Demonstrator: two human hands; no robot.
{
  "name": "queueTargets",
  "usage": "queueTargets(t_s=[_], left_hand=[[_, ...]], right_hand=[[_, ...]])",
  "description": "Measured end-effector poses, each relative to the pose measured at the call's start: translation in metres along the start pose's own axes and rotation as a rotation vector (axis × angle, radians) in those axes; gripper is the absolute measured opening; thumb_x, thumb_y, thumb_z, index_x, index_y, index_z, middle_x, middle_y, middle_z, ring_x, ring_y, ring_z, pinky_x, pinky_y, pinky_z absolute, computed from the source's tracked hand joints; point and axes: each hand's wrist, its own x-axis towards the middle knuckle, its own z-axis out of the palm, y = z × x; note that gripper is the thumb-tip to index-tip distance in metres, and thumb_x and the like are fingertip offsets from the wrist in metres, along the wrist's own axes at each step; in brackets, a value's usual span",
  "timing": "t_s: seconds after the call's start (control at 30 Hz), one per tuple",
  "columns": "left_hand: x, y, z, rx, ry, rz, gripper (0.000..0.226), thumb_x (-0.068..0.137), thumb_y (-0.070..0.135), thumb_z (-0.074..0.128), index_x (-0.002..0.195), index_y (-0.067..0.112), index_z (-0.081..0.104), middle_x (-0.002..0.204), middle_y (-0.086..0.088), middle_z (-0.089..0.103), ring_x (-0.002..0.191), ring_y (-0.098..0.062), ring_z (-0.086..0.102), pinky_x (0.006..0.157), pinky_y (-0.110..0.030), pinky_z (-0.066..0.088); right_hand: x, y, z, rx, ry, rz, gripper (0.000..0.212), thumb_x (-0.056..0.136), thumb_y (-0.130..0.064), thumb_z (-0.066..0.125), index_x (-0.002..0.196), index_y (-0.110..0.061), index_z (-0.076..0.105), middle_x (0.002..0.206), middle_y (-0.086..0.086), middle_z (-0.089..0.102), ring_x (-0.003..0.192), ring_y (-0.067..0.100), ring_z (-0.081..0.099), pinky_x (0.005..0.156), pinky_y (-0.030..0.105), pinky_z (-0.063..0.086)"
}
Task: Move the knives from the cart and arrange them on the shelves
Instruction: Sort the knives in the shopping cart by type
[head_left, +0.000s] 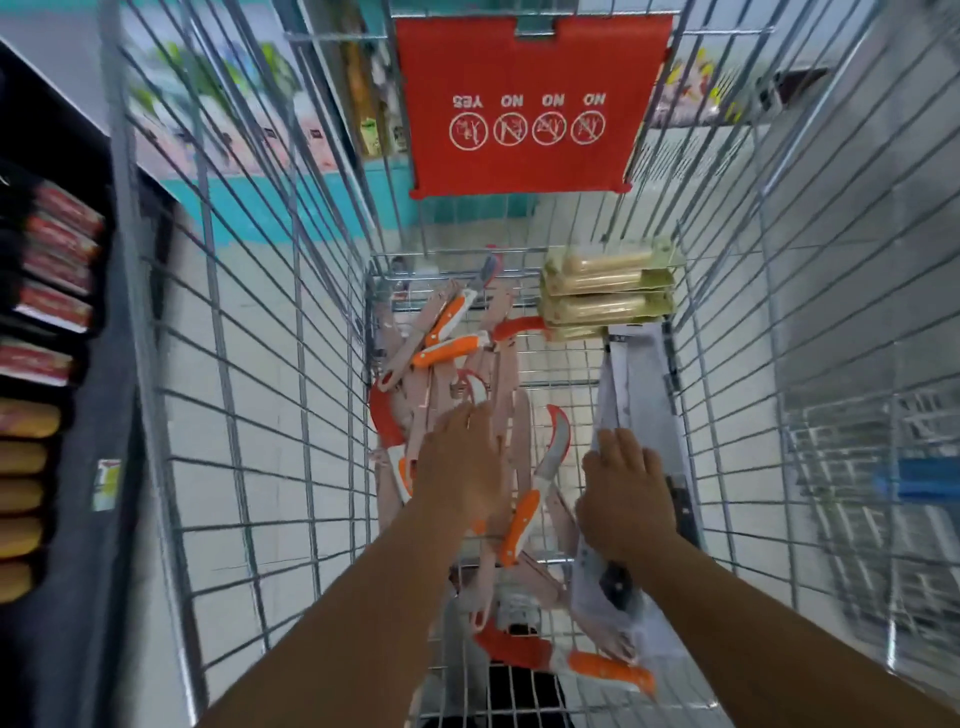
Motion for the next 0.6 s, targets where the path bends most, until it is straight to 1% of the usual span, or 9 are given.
queueTargets(t_s=[0.07, 0.17, 0.23, 0.27, 0.33, 0.37, 0.47, 0.53, 0.6], left_hand=[[0.018, -0.004, -0.007, 0.016, 0.091, -0.043, 0.058, 0.093, 0.023, 0.050, 0.146, 0.016, 0.027, 0.148, -0.006, 0.034, 0.135, -0.026, 0.034, 0.110, -0.040, 0.033], [0.047, -0.013, -0.015, 0.043, 0.226, -0.062, 0.054, 0.094, 0.021, 0.050, 0.143, 0.018, 0.030, 0.146, -0.006, 0.037, 0.133, -0.026, 0.038, 0.107, -0.038, 0.034], [0.069, -0.022, -0.019, 0.038, 0.216, -0.086, 0.056, 0.094, 0.024, 0.050, 0.145, 0.022, 0.026, 0.149, -0.006, 0.034, 0.136, -0.027, 0.035, 0.109, -0.040, 0.037], [0.079, -0.026, -0.021, 0.029, 0.213, -0.101, 0.058, 0.095, 0.030, 0.050, 0.147, 0.024, 0.024, 0.150, -0.006, 0.033, 0.136, -0.028, 0.036, 0.108, -0.043, 0.039], [0.095, -0.031, -0.026, 0.009, 0.241, -0.081, 0.065, 0.093, 0.042, 0.050, 0.149, 0.031, 0.020, 0.149, -0.005, 0.035, 0.132, -0.029, 0.043, 0.101, -0.047, 0.046], [0.099, -0.032, -0.028, 0.008, 0.237, -0.062, 0.068, 0.091, 0.044, 0.051, 0.150, 0.033, 0.019, 0.149, -0.006, 0.035, 0.131, -0.029, 0.044, 0.100, -0.047, 0.046], [0.116, -0.038, -0.029, 0.072, 0.166, -0.095, 0.072, 0.094, 0.040, 0.051, 0.151, 0.037, 0.008, 0.151, -0.012, 0.030, 0.137, -0.032, 0.032, 0.111, -0.048, 0.032], [0.129, -0.042, -0.029, 0.108, 0.136, -0.113, 0.071, 0.095, 0.047, 0.047, 0.149, 0.043, 0.001, 0.154, -0.014, 0.022, 0.141, -0.035, 0.024, 0.113, -0.051, 0.026], [0.140, -0.046, -0.027, 0.109, 0.058, -0.139, 0.068, 0.095, 0.055, 0.041, 0.148, 0.047, 0.000, 0.158, -0.015, 0.009, 0.144, -0.037, 0.013, 0.115, -0.054, 0.019]], right_hand=[[0.015, -0.008, -0.013, 0.089, 0.081, -0.022, 0.050, 0.093, -0.032, 0.044, 0.140, -0.017, 0.036, 0.156, 0.007, 0.018, 0.145, 0.026, 0.011, 0.115, 0.041, 0.014], [0.044, -0.022, -0.029, 0.212, 0.112, -0.080, 0.053, 0.094, -0.028, 0.044, 0.144, -0.019, 0.030, 0.156, 0.006, 0.018, 0.144, 0.026, 0.014, 0.116, 0.041, 0.016], [0.066, -0.032, -0.037, 0.280, 0.092, -0.101, 0.058, 0.094, -0.028, 0.047, 0.147, -0.019, 0.025, 0.156, 0.007, 0.016, 0.143, 0.027, 0.017, 0.116, 0.042, 0.021], [0.075, -0.037, -0.040, 0.319, 0.085, -0.093, 0.060, 0.094, -0.026, 0.048, 0.148, -0.019, 0.023, 0.156, 0.007, 0.017, 0.142, 0.028, 0.020, 0.115, 0.042, 0.023], [0.095, -0.048, -0.043, 0.361, 0.078, -0.079, 0.065, 0.094, -0.025, 0.047, 0.151, -0.019, 0.016, 0.156, 0.010, 0.017, 0.141, 0.031, 0.022, 0.114, 0.042, 0.025], [0.100, -0.052, -0.044, 0.354, 0.085, -0.077, 0.066, 0.095, -0.028, 0.046, 0.152, -0.018, 0.013, 0.156, 0.012, 0.018, 0.140, 0.032, 0.024, 0.113, 0.042, 0.026], [0.121, -0.064, -0.043, 0.393, 0.143, -0.037, 0.069, 0.092, -0.037, 0.049, 0.150, -0.021, 0.014, 0.153, 0.012, 0.020, 0.135, 0.036, 0.029, 0.109, 0.045, 0.030], [0.133, -0.069, -0.041, 0.404, 0.148, -0.026, 0.072, 0.088, -0.042, 0.056, 0.147, -0.025, 0.019, 0.152, 0.012, 0.019, 0.136, 0.036, 0.026, 0.108, 0.045, 0.030], [0.140, -0.073, -0.038, 0.399, 0.141, -0.021, 0.072, 0.086, -0.042, 0.061, 0.145, -0.024, 0.024, 0.151, 0.012, 0.019, 0.137, 0.035, 0.024, 0.110, 0.044, 0.028]])
